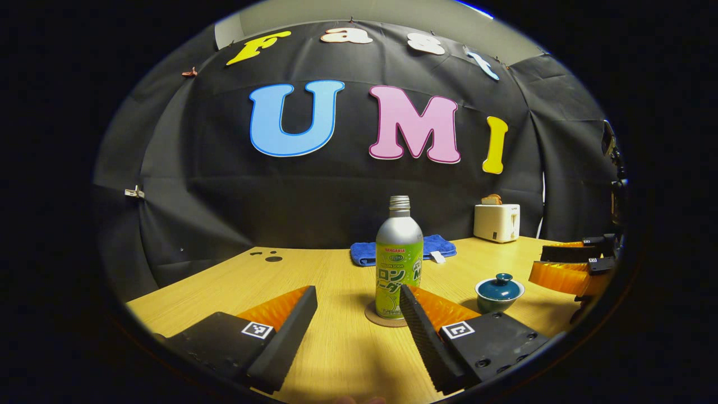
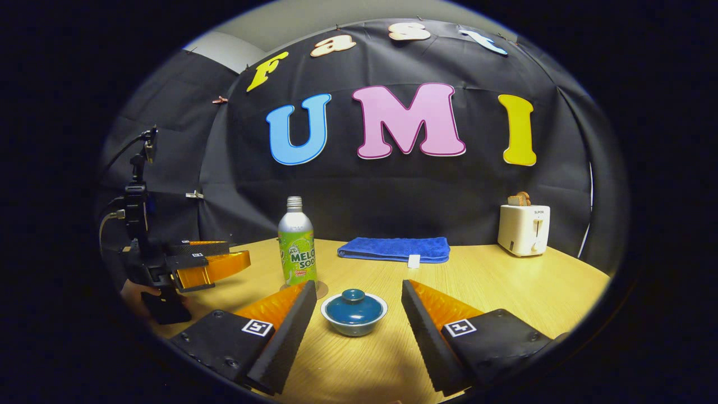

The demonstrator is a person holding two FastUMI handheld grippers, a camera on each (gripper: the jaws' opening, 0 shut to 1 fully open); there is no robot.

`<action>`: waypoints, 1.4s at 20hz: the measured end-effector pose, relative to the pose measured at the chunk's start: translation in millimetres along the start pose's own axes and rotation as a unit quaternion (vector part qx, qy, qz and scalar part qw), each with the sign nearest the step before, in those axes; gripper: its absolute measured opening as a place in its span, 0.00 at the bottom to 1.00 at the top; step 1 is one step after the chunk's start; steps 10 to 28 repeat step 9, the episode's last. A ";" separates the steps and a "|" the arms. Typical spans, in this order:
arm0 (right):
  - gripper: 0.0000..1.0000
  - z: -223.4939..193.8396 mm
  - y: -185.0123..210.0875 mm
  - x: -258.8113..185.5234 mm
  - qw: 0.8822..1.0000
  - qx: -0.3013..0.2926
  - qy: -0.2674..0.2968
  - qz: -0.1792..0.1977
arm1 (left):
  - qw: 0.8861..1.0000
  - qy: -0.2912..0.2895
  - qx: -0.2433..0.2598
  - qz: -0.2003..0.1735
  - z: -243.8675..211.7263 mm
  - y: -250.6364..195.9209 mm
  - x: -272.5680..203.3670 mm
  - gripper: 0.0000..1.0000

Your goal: Open the teacup lid with one hand, grasp the water bottle and pour water into the teacup with the other hand; after pouring, place the water bottle on the coaster and then close the teacup lid.

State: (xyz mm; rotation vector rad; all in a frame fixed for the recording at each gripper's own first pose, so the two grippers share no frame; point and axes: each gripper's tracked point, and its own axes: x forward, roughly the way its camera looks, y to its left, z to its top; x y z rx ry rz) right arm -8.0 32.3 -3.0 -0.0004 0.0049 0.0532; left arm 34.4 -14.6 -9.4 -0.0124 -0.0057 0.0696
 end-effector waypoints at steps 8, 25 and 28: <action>0.95 -0.3 0.0 0.1 1.000 0.000 0.000 0.000 | 1.000 0.000 0.000 0.011 -0.1 3.8 -0.1 0.93; 0.95 -0.4 0.1 0.0 1.000 0.000 0.000 0.000 | 1.000 0.000 0.000 0.013 0.6 4.7 -0.3 0.93; 0.95 -0.4 0.1 0.0 1.000 0.000 0.000 0.000 | 1.000 0.000 0.000 0.013 0.6 4.7 -0.3 0.93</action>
